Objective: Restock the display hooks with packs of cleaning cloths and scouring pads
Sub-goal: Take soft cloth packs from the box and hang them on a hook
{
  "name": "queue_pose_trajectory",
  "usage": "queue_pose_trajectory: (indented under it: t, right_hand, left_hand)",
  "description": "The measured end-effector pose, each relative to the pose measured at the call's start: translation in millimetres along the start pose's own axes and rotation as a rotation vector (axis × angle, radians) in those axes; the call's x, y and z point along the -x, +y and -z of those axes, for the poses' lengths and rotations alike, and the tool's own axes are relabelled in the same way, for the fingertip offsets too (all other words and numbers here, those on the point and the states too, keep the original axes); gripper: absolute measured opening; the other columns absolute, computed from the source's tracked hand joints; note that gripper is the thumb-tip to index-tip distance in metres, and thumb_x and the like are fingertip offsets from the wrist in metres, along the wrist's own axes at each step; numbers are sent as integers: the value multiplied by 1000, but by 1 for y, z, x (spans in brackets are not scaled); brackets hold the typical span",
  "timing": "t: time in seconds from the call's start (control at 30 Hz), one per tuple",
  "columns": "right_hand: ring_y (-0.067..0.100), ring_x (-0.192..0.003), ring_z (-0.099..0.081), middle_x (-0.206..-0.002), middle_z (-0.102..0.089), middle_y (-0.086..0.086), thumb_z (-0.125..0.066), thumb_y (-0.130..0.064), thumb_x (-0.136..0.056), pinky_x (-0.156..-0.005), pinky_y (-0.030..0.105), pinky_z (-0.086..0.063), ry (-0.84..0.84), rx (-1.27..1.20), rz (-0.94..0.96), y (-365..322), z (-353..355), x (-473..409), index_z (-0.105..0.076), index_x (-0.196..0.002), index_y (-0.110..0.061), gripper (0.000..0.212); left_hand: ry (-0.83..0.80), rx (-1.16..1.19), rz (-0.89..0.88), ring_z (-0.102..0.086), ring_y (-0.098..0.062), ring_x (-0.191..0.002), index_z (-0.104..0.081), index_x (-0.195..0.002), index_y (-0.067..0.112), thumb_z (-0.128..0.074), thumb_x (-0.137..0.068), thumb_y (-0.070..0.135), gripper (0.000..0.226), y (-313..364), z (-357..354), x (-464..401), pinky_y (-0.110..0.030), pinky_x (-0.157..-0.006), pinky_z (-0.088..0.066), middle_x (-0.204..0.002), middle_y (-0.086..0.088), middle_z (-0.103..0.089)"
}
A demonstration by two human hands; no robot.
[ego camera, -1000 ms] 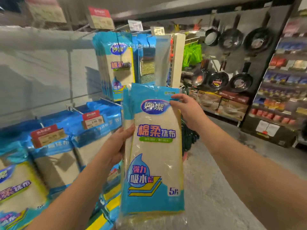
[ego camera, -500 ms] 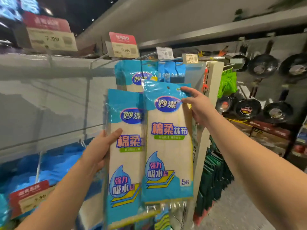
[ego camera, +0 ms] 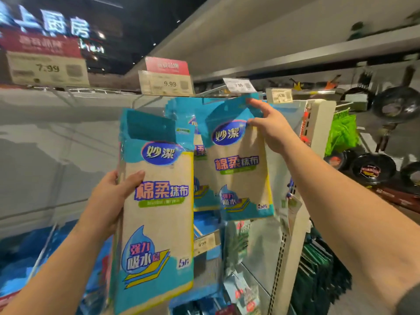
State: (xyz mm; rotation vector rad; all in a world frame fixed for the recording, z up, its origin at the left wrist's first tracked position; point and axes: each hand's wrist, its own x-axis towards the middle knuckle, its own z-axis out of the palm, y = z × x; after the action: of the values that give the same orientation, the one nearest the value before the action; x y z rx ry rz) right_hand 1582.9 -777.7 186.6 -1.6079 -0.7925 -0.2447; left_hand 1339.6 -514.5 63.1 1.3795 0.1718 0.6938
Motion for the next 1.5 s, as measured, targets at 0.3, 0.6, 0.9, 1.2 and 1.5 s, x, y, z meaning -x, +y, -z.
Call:
queue_pose_trajectory:
  t: [0.3,0.6,0.9,1.2,1.5]
  right_hand:
    - [23,-124,-57,-125,-58,-11,-62,-1,-92,-91,48,-58,-113,-335,-41,9,10,-21,-58,-134,-29,50]
    - [25,-119,-62,-138,-52,1,-58,0,-94,-80,44,-61,-181,-454,-36,17,14,-26,-58,-135,-27,49]
    - [25,-117,-63,-129,-60,3,-58,3,-92,-86,44,-58,-158,-483,-76,15,6,-41,-64,-124,-29,46]
    - [24,-109,-63,-125,-58,1,-58,2,-92,-73,35,-58,-120,-354,-154,27,-17,-53,-57,-137,-23,52]
    - [26,-129,-47,-148,-38,9,-55,-11,-100,-107,36,-42,-43,237,-17,46,-59,-72,-42,-149,-18,51]
  left_hand:
    - [-22,139,35,-76,-26,-72,-60,-121,16,-81,-66,39,63,-9,-3,-6,-42,-58,-63,-98,-13,-78]
    - [-15,163,39,-76,-26,-70,-58,-124,11,-77,-71,36,61,-13,6,-4,-43,-57,-63,-93,-12,-78]
    - [-25,170,41,-76,-26,-71,-62,-117,17,-64,-78,30,41,-14,10,-10,-44,-57,-63,-94,-10,-78]
    - [-31,158,55,-76,-27,-71,-62,-118,17,-71,-74,34,48,-18,17,-10,-46,-59,-63,-95,-11,-77]
    - [-76,127,92,-76,-32,-78,-62,-120,15,-101,-23,48,109,-21,11,-8,-49,-64,-64,-104,-16,-76]
